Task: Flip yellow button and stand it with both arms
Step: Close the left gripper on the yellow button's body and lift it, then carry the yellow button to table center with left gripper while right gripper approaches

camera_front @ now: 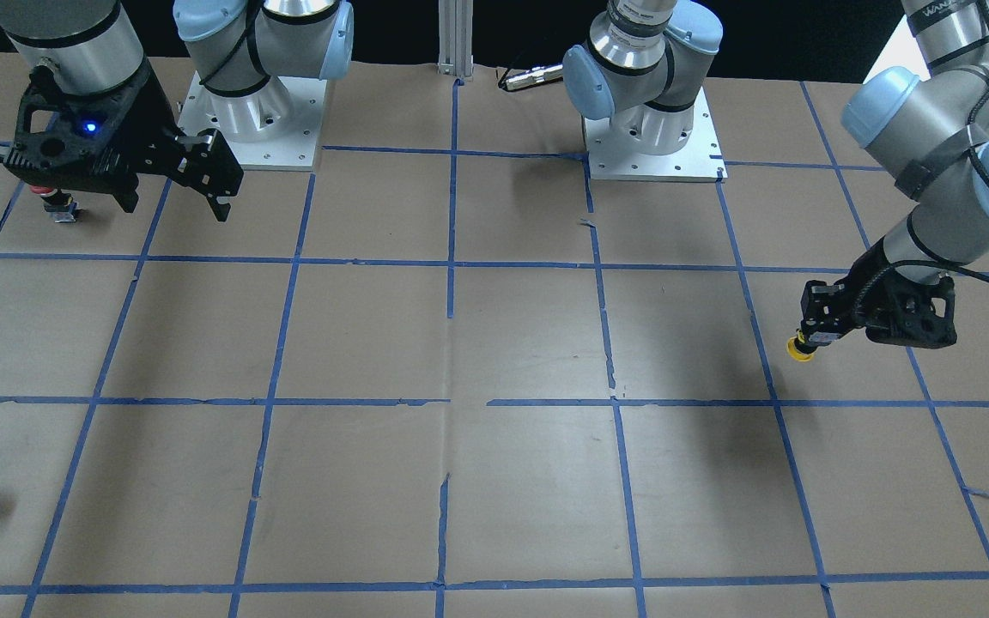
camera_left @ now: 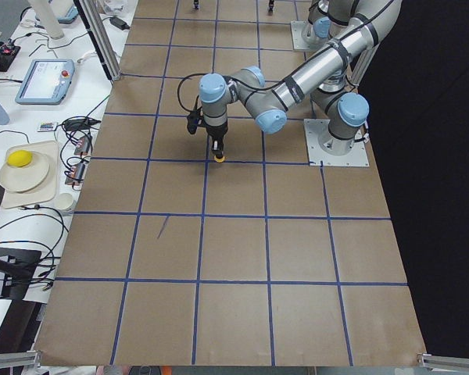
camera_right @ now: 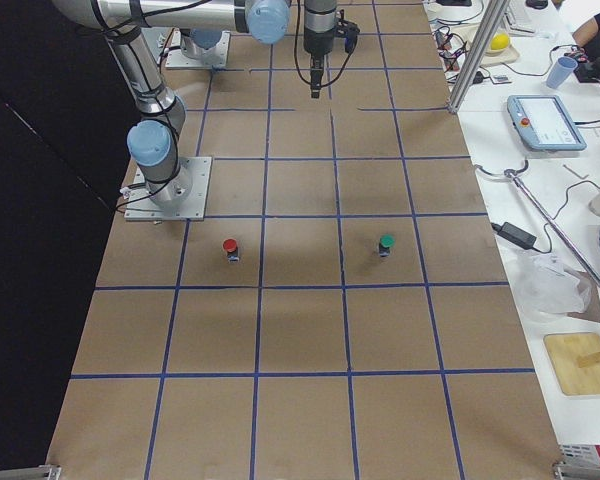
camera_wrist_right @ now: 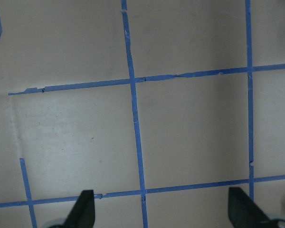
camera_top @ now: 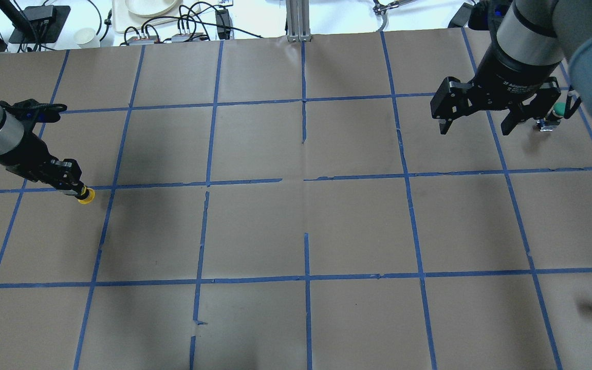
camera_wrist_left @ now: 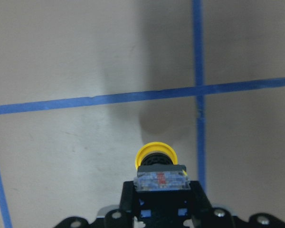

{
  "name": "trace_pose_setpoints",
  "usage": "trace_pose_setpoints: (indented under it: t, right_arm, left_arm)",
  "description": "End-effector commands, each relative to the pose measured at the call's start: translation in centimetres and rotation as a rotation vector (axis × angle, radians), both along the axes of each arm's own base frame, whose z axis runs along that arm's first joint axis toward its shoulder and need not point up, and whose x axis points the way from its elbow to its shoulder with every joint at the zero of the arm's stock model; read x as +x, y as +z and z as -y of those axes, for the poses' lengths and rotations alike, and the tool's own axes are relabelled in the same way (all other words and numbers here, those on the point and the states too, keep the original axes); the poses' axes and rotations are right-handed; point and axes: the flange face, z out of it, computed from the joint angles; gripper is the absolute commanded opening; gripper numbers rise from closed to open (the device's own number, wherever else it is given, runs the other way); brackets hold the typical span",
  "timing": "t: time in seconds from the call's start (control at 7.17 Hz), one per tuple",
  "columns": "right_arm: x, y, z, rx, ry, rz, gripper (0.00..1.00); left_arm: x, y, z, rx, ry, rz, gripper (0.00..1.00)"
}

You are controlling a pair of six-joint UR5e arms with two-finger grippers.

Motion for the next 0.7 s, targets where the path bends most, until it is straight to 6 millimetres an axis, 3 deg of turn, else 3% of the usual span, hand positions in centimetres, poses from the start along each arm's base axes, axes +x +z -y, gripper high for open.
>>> trace_pose_setpoints:
  t: [0.0,0.28,0.42,0.56]
  right_arm:
    - [0.7,-0.8,2.3,-0.03,-0.134,0.074,1.0]
    - [1.7,-1.9,3.1,0.024,-0.416,0.187,1.0]
    - [2.3,-2.4,3.4,0.06,-0.493,0.257,1.0]
    - [2.6,-2.7,3.0,0.108,-0.56,0.291,1.0]
  left_arm:
    - [-9.1,1.4,1.0,-0.007,-0.013,-0.068,0.11]
    - [-18.4,1.9,1.9,-0.034,-0.052,-0.101,0.11]
    - [-24.2,0.5,1.6,-0.003,-0.083,-0.092,0.11]
    - [-30.2,-1.0,2.5,-0.052,-0.056,-0.086,0.11]
